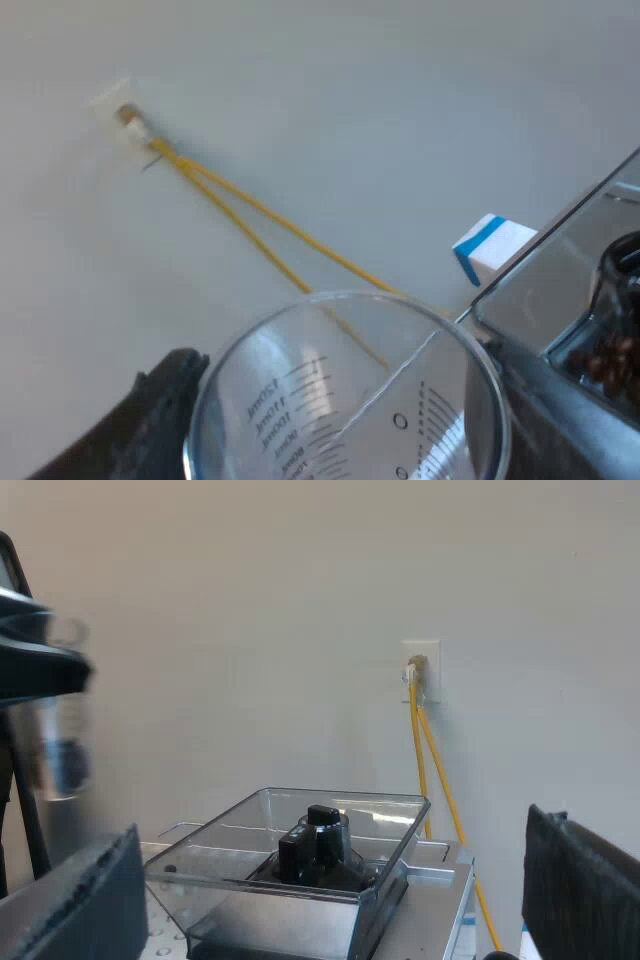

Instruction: Pour the beans into the coffee machine

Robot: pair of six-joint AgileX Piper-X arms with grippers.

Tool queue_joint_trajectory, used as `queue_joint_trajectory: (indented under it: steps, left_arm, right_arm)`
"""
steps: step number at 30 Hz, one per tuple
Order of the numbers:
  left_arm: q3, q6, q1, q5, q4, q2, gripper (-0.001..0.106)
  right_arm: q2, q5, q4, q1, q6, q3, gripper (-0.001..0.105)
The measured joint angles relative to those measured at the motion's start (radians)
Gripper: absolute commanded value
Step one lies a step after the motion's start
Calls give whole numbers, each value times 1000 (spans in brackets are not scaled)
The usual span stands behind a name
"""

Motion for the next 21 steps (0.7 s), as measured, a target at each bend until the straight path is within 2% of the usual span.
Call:
queue_joint_trajectory:
  steps: [7,11,16,17,18,20,21]
  left_arm:
    - [-96,150,-72,-83,3,124,0]
    - [-106,318,-104,-101,-1,160,0]
    - [-106,490,-131,-103,-1,172,0]
    - [-106,558,-136,-103,-1,172,0]
    - [-106,576,-136,-103,-1,172,0]
    - [-106,685,-136,-105,-1,172,0]
    - [-106,712,-136,-105,-1,172,0]
  right_arm:
    - [0,0,0,0,0,0,78]
    - [0,0,0,0,0,0,78]
    - [0,0,0,0,0,0,78]
    - [0,0,0,0,0,0,78]
    - [0,0,0,0,0,0,78]
    - [0,0,0,0,0,0,78]
    - [0,0,0,0,0,0,78]
